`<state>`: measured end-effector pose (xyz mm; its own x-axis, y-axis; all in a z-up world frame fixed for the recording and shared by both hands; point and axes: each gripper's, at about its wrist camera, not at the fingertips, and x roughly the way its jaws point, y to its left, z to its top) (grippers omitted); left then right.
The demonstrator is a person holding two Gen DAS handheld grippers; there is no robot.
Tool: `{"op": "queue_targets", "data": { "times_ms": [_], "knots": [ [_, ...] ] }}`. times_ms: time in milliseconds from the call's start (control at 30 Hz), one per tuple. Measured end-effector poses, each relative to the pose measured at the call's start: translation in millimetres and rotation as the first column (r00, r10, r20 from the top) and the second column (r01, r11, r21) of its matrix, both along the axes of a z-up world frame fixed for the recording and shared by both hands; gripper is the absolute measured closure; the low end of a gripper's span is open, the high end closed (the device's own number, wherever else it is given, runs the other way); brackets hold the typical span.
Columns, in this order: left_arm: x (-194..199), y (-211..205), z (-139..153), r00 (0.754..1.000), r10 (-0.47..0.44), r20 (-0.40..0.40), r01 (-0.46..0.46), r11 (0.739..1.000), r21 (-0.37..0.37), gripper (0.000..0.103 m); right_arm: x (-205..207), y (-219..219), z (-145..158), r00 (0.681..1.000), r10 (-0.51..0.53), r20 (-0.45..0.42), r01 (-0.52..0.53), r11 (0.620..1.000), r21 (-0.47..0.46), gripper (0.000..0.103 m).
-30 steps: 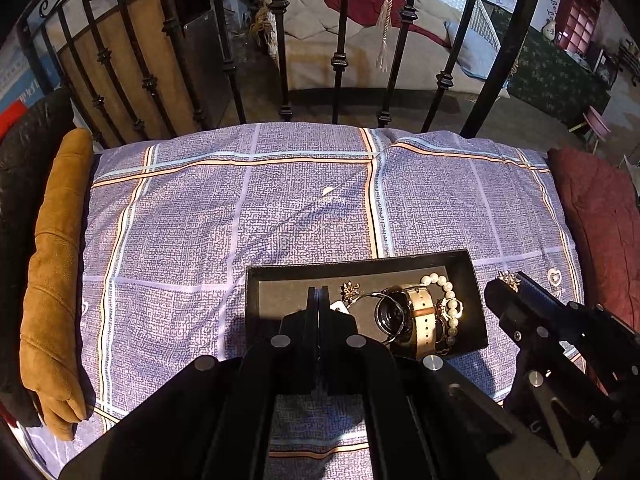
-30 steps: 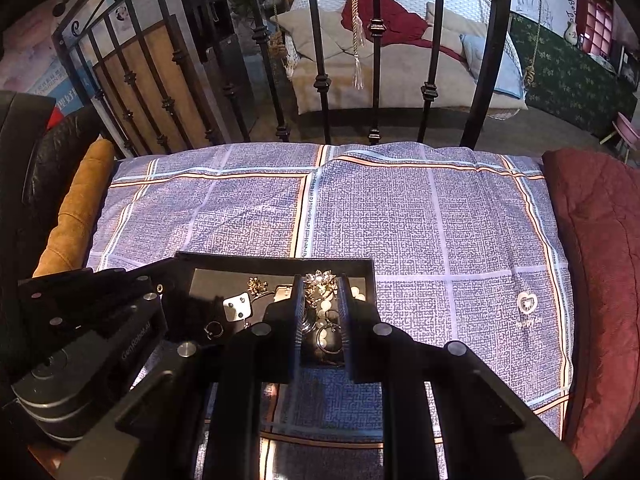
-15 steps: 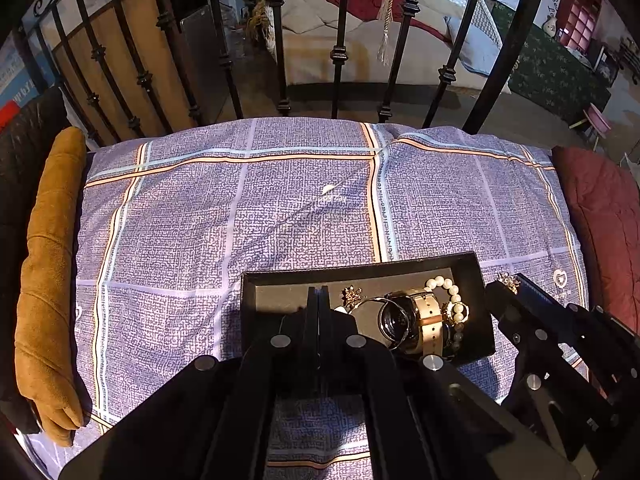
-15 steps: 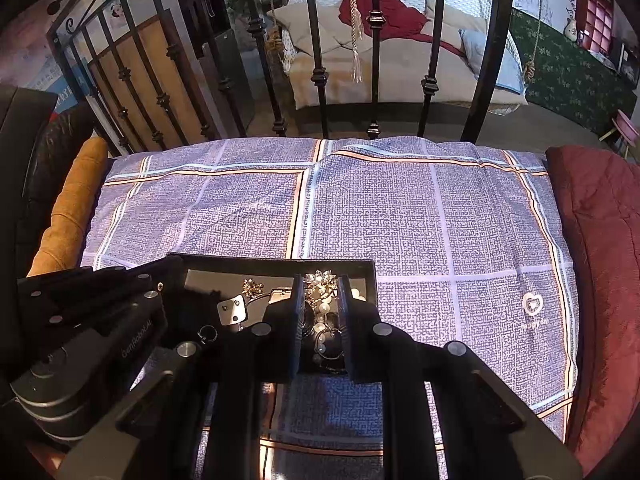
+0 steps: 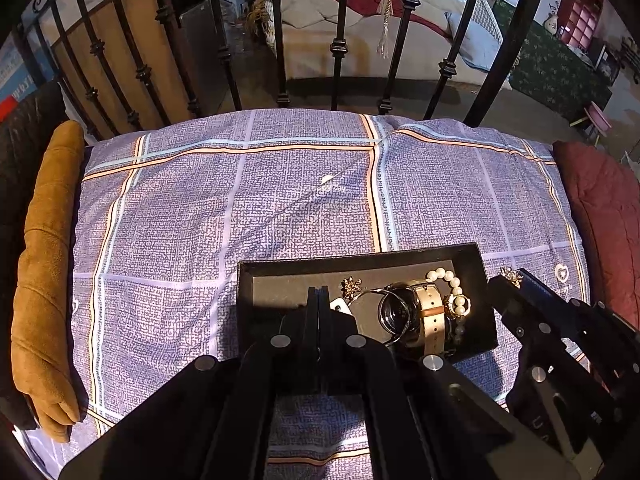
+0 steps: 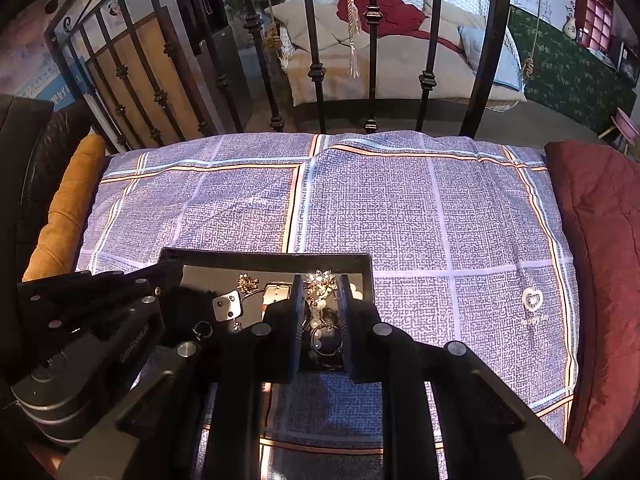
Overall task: Organize jewelry
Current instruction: 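Lower the brooch into the box and open the right gripper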
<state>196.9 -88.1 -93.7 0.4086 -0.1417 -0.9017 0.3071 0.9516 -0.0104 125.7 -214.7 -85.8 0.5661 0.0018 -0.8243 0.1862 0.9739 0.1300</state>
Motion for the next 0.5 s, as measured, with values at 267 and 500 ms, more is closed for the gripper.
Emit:
{"op": "queue_targets", "data": {
  "times_ms": [267, 500],
  "knots": [
    [-1.7, 0.1, 0.3, 1.000, 0.004, 0.001, -0.004, 1.000, 0.003, 0.103, -1.7, -0.5, -1.6, 1.000, 0.000, -0.006, 0.000, 1.000, 0.005, 0.085],
    [-1.5, 3.6, 1.4, 1.000, 0.028, 0.006, -0.028, 1.000, 0.008, 0.099, 0.9, -2.8, -2.7, 1.000, -0.001, -0.021, 0.001, 1.000, 0.016, 0.085]
  ]
}}
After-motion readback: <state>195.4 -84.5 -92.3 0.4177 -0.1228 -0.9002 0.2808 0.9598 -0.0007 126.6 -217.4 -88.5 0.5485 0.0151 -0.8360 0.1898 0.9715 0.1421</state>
